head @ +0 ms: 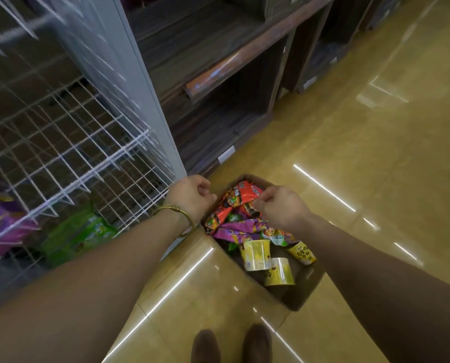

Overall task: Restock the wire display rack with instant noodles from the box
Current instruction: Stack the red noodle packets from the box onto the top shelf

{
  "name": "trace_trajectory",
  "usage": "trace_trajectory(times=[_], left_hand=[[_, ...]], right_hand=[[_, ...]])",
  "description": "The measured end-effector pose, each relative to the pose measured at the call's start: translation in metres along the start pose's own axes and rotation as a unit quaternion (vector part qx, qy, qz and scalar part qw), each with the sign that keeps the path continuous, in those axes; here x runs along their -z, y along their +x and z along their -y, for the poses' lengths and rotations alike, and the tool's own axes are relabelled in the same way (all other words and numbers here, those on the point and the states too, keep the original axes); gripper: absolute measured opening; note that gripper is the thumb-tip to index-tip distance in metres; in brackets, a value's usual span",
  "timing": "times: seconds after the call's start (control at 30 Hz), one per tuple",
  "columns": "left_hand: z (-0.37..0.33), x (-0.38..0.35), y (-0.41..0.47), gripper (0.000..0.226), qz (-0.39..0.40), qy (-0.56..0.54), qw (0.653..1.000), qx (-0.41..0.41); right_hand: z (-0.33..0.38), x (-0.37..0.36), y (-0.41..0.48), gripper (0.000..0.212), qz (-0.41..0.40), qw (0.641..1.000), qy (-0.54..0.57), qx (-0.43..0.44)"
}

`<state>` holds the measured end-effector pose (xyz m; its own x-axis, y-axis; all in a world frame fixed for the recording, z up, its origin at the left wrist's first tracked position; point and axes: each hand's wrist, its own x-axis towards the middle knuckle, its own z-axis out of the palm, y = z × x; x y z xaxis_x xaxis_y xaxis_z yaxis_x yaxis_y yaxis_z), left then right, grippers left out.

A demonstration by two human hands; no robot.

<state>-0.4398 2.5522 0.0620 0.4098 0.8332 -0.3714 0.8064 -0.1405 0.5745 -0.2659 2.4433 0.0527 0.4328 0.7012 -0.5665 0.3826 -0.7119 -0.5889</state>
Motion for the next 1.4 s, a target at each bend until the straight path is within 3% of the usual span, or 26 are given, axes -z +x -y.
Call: trace_trajectory(times=[0.33, 0.63, 0.97, 1.13, 1.27, 1.4], left_hand=[[0.084, -0.144, 0.095, 0.031, 0.0, -0.006, 1.0, 0.018], [0.15, -0.234, 0.15, 0.048, 0.014, 0.063, 0.998, -0.003], [0.183, -0.259, 0.174, 0.039, 0.039, -0.018, 0.999, 0.005], [0.19, -0.261, 0.175, 0.03, 0.034, -0.035, 0.999, -0.001], [0.192, -0.265, 0.168, 0.027, 0.025, -0.031, 0.999, -0.005], [0.191, -0.264, 0.164, 0.02, 0.018, -0.035, 0.999, -0.011]], right_hand=[[-0.089, -0.081, 0.138, 0.015, -0.008, 0.999, -0.02, 0.028], [-0.137, -0.147, 0.23, 0.021, -0.024, 0.999, -0.039, 0.029], [-0.161, -0.197, 0.285, 0.034, -0.081, 0.984, 0.158, -0.009], [-0.161, -0.207, 0.297, 0.075, -0.02, 0.976, 0.215, -0.009], [-0.161, -0.203, 0.292, 0.068, 0.029, 0.959, 0.28, -0.044], [-0.165, -0.197, 0.287, 0.056, -0.024, 0.956, 0.291, -0.035]])
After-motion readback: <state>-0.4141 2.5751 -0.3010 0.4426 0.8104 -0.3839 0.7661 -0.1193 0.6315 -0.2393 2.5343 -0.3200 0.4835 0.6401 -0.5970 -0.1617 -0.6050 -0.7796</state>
